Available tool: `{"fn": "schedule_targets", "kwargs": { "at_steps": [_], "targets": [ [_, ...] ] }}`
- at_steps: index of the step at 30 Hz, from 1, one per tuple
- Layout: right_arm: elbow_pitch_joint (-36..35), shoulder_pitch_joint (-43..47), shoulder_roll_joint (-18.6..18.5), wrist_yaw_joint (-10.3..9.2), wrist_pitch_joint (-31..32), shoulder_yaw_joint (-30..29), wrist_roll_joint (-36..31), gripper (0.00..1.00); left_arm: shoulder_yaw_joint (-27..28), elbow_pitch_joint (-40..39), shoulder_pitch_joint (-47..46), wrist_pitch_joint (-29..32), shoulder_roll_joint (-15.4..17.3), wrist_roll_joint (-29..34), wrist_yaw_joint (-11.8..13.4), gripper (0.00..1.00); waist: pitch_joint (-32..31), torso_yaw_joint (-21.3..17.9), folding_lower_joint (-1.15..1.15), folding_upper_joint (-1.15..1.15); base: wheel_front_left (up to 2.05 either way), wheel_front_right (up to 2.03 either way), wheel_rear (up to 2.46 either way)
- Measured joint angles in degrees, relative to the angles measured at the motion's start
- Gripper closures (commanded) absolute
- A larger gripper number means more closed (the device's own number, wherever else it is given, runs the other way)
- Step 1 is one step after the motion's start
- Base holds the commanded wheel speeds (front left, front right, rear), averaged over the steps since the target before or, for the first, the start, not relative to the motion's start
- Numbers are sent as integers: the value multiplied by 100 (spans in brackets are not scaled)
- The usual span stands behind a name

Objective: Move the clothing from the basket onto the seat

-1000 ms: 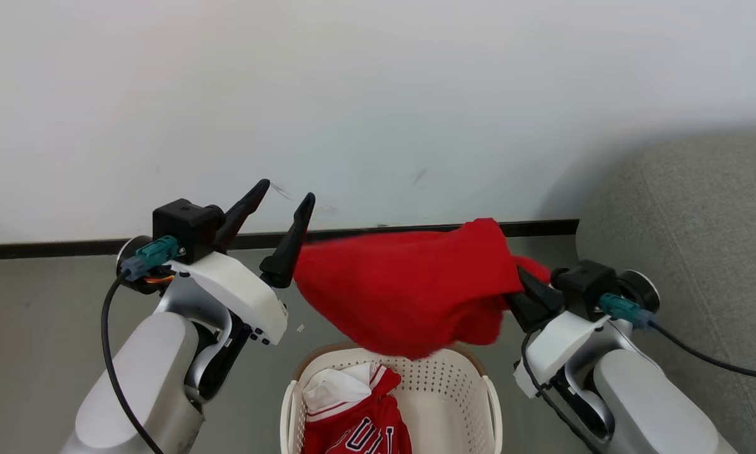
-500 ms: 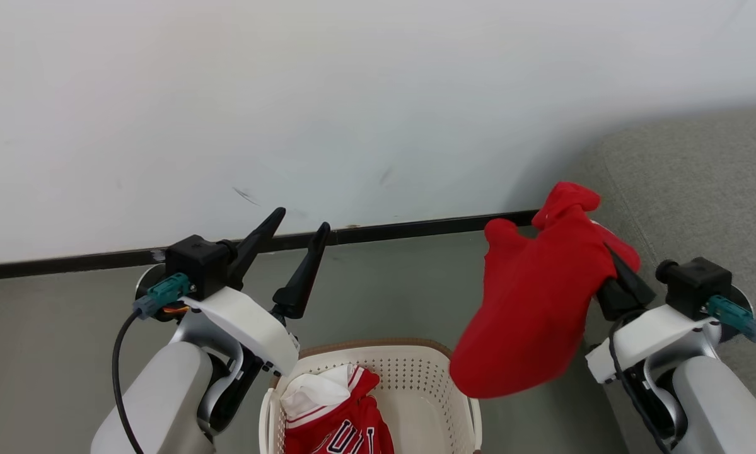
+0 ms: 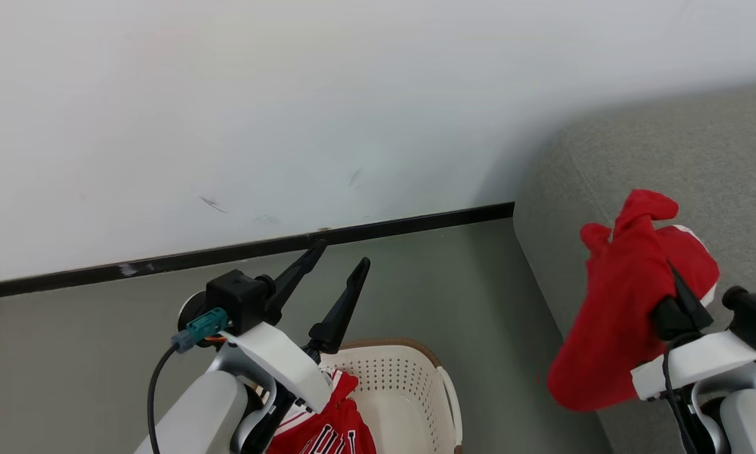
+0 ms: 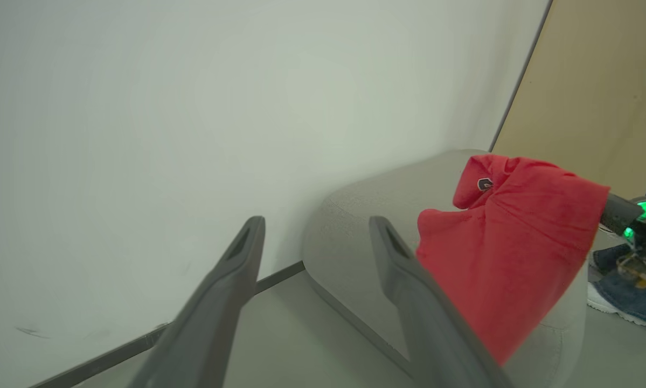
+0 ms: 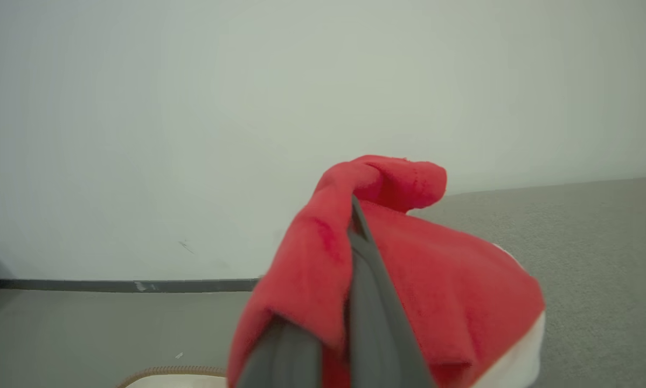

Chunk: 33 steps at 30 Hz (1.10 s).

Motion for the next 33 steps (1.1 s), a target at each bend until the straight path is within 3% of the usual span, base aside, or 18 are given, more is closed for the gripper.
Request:
{"fn": "schedule_targets", "kwargs": {
  "at_steps": [9, 22, 28, 33],
  "targets": [
    [-369, 517, 108, 0, 0, -370, 13, 100, -235, 0, 6, -141, -112, -9, -30, 0, -17, -320, 0, 0, 0, 0, 0],
    [-550, 810, 137, 0, 36, -355, -71, 100, -328, 80, 119, -292, -62, 78, -31, 0, 26, -810, 0, 0, 0, 0, 0],
    [-482, 651, 37, 0, 175, -343, -62, 100, -302, 56, 126, -326, 31, 138, -9, 0, 166, -923, 0, 0, 0, 0, 0],
    [-334, -69, -87, 0, 320, -554, 94, 100, -304, -66, 130, -341, 55, 240, 48, 0, 332, -937, 0, 0, 0, 0, 0]
  ]
}}
